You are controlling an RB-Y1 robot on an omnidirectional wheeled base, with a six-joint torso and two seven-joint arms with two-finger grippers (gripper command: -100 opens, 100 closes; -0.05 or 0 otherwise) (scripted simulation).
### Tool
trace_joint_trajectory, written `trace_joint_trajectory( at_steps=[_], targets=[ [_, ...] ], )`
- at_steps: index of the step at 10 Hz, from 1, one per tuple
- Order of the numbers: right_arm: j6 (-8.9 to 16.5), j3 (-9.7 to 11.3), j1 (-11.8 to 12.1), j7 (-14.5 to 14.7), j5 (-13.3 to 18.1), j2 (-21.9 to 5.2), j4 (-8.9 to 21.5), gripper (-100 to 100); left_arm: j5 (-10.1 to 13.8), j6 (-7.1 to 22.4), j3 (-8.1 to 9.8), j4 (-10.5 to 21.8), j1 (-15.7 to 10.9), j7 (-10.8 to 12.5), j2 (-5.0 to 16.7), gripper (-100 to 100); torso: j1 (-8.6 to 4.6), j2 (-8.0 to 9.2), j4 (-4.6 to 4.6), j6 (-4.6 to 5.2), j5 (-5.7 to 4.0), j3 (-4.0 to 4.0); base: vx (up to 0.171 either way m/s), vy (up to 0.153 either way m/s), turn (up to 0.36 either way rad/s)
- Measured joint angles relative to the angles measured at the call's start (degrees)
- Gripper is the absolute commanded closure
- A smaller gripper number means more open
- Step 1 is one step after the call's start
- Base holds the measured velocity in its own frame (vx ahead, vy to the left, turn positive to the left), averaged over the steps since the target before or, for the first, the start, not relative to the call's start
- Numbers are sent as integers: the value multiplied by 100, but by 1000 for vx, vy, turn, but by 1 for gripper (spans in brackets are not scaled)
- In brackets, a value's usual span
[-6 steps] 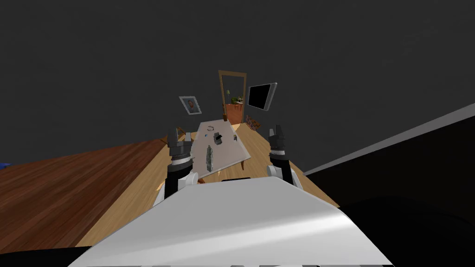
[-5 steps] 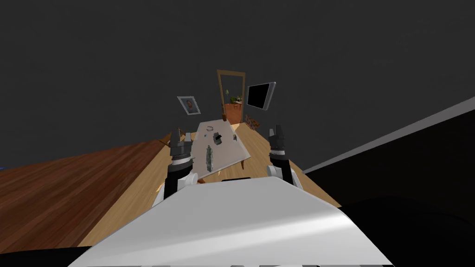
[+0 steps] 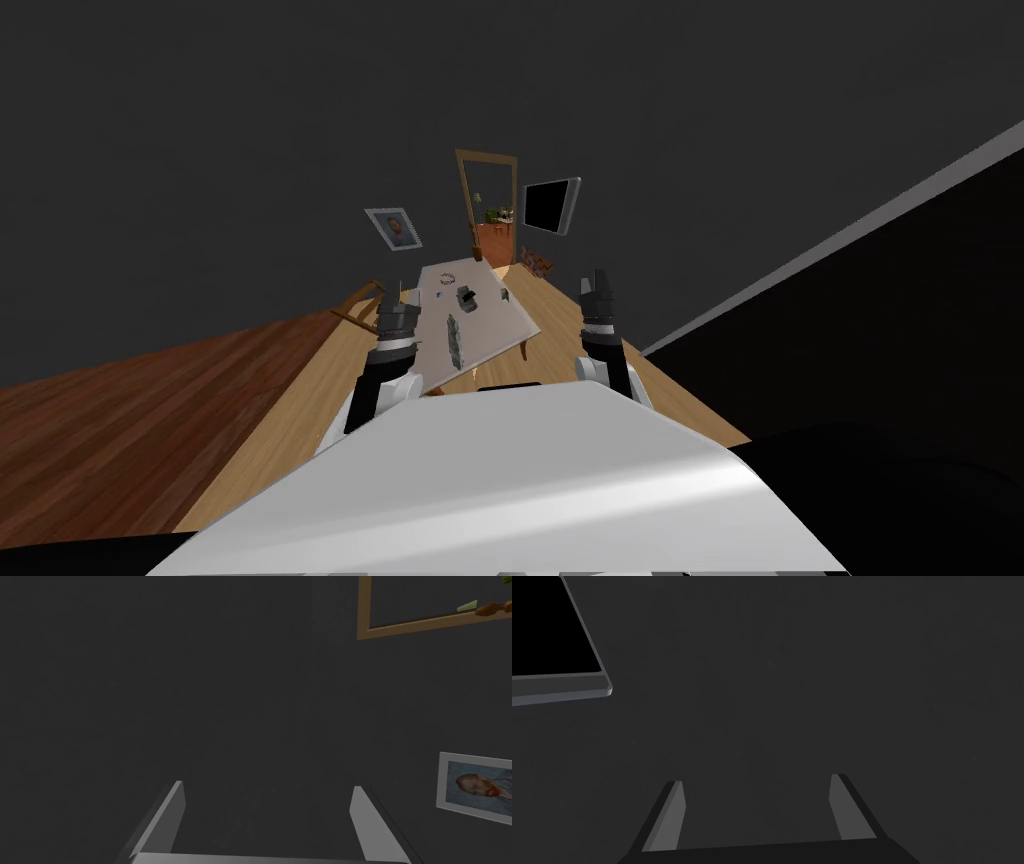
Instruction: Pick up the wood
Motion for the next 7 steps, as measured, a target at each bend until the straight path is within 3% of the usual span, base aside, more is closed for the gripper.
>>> trace_joint_trajectory(
  at_steps=[6,7],
  targets=[
    [0,-1,1,0,0,0,0,0,892,747,-161,229,-185,-253,874,-100,-11,-12,-2,-5,-2,-6,-55,77,-191],
    [0,0,1,0,0,0,0,0,1055,829,-205,282,-197,-284,1039,-100,-13,-14,-3,-1,-3,-8,-73,77,-399]
  ],
)
